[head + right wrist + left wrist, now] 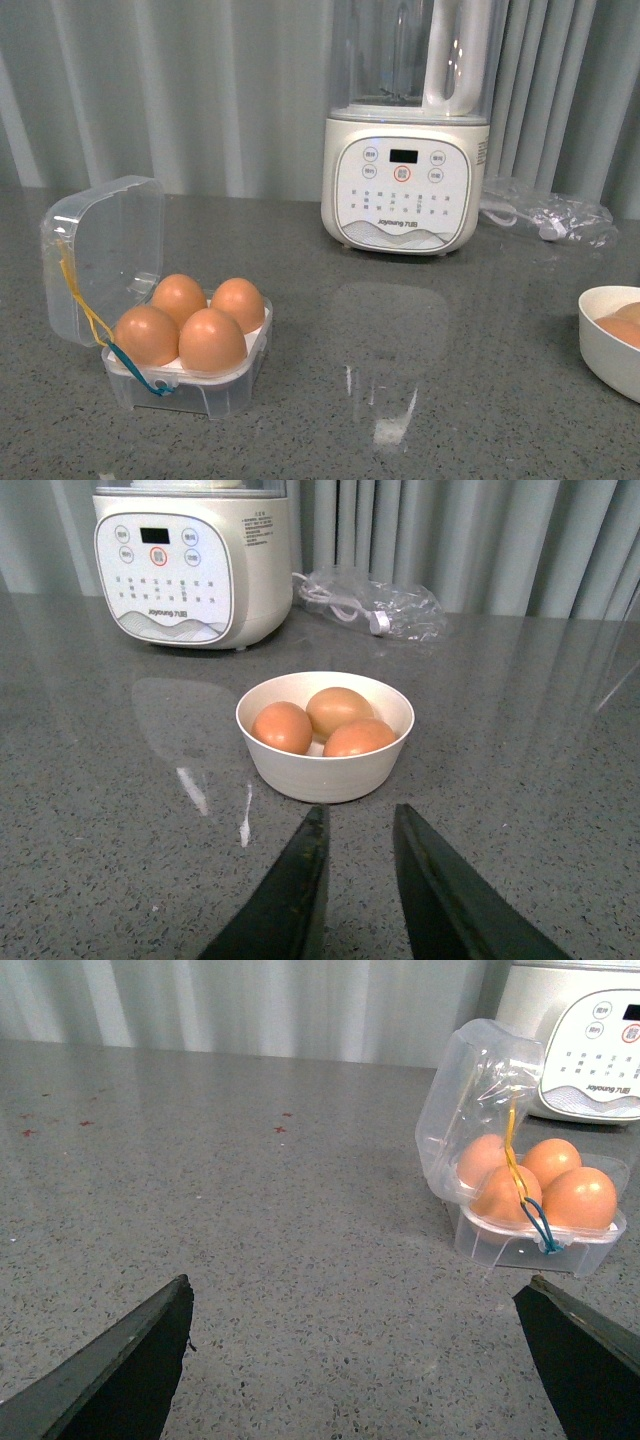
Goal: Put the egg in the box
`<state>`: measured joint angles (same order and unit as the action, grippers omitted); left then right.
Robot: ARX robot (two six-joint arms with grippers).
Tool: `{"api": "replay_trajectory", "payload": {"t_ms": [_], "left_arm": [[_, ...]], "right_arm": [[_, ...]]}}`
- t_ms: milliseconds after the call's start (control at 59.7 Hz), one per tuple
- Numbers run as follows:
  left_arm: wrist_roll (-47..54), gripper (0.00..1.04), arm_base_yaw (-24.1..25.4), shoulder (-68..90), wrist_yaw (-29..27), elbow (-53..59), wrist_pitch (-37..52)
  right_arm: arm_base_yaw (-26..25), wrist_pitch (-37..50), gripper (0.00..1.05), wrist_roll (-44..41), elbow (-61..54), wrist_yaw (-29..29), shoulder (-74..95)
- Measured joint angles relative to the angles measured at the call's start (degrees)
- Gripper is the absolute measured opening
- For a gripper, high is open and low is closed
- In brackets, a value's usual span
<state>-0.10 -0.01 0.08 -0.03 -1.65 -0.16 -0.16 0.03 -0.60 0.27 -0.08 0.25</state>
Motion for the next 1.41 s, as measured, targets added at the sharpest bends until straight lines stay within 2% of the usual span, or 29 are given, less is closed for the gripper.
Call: {"api": "replay_trajectory", "payload": {"t_ms": [117, 285, 402, 636, 670, 720, 787, 871, 955, 1072, 1407], "left_arm": [[0.0, 0.98, 0.0, 0.0, 0.0, 0.0, 0.0], [0.0, 0.98, 0.0, 0.0, 0.0, 0.0, 0.0], [0.0, 0.98, 0.0, 0.0, 0.0, 0.0, 0.0], [-0.2, 0.98, -0.1, 0.1, -0.4, 0.0, -0.1], [-2.0, 0.98, -1.8, 1.7, -5.4, -1.0, -3.3], [-6.8, 0.98, -5.6, 6.9, -16.4, -4.3, -11.8], [-11.8, 0.98, -8.9, 13.4, -27.1, -6.3, -16.5], [-15.4, 0.98, -9.7, 16.3, -30.2, -7.0, -14.0], [-16.6, 0.98, -9.6, 17.9, -29.7, -8.4, -11.1], [-15.8, 0.98, -7.6, 22.9, -26.2, -10.3, -4.7], [-8.0, 0.98, 8.7, 47.3, -6.4, -22.3, 14.6]], "right_arm": [[0.0, 0.0, 0.44, 0.0, 0.0, 0.0, 0.0], [0.0, 0.0, 0.83, 0.0, 0.0, 0.0, 0.0], [0.0, 0.0, 1.00, 0.1, 0.0, 0.0, 0.0], [0.0, 0.0, 0.98, 0.0, 0.0, 0.0, 0.0], [0.0, 0.0, 0.98, 0.0, 0.0, 0.0, 0.0], [0.0, 0.0, 0.98, 0.0, 0.0, 0.0, 0.0], [0.0, 0.0, 0.98, 0.0, 0.0, 0.0, 0.0], [0.0, 0.0, 0.98, 0.0, 0.0, 0.0, 0.0], [0.0, 0.0, 0.98, 0.0, 0.0, 0.0, 0.0], [0.0, 0.0, 0.98, 0.0, 0.0, 0.0, 0.0], [0.0, 0.0, 0.98, 0.0, 0.0, 0.0, 0.0]]}}
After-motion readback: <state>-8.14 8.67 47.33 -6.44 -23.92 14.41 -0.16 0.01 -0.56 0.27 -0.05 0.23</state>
